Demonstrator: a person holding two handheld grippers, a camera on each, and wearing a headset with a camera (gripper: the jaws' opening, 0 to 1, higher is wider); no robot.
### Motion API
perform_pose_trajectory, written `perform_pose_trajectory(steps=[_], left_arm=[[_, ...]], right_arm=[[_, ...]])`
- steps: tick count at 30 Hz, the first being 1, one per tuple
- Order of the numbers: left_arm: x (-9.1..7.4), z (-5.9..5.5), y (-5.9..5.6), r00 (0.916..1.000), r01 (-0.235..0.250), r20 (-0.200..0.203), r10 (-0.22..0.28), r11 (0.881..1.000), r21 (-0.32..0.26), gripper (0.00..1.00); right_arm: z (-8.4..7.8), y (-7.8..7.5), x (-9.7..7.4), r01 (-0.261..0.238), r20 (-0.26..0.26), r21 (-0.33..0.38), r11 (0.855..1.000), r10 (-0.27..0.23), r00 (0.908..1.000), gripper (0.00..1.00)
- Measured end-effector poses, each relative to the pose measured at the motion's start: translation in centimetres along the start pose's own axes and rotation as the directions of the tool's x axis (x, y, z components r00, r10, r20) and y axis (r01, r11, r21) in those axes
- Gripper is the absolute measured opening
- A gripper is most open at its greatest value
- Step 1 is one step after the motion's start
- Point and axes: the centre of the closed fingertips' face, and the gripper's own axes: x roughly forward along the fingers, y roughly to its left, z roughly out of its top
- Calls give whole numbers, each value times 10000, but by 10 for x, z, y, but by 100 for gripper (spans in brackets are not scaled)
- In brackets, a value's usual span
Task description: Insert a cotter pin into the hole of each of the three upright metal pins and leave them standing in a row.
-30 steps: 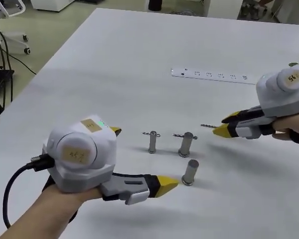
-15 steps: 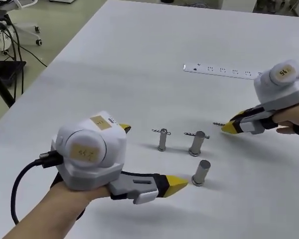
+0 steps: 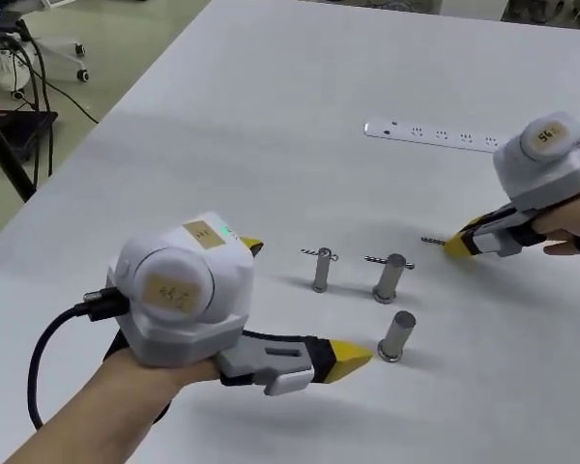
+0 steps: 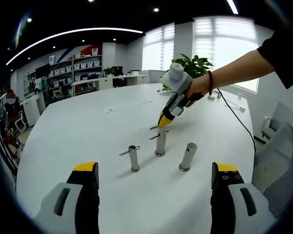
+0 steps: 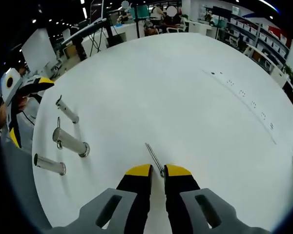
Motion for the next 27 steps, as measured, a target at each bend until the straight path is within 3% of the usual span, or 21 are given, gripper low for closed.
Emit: perform_pose_trajectory(steps=[8, 9, 12, 15, 18, 27], left_arm=[[0, 0, -1, 10000, 14, -33, -14, 10000, 18, 95], [0, -1, -1, 10000, 20, -43, -20, 10000, 18, 95], [0, 0, -1, 10000, 25, -53, -25, 10000, 33, 95], [1, -1, -1, 10000, 29, -88, -28, 10000, 46, 94], [1, -1, -1, 10000, 31, -77, -31, 10000, 53, 94], [-1, 1, -1, 10000, 47, -18, -47, 10000, -12, 92]], right_arm=[[0, 2, -1, 134, -482, -989, 9950, -182, 9987, 0], [0, -2, -1, 199, -698, -1646, 9862, -318, 9971, 0], [-1, 0, 0, 113, -1005, -2313, 9728, -355, 9943, 0], [0, 3, 0, 52, -1129, -2342, 9722, -325, 9931, 0], [-2, 0, 1, -13, -1197, -2850, 9585, -343, 9922, 0], [-2, -2, -4, 250, -1128, -2614, 9649, -562, 9920, 0]])
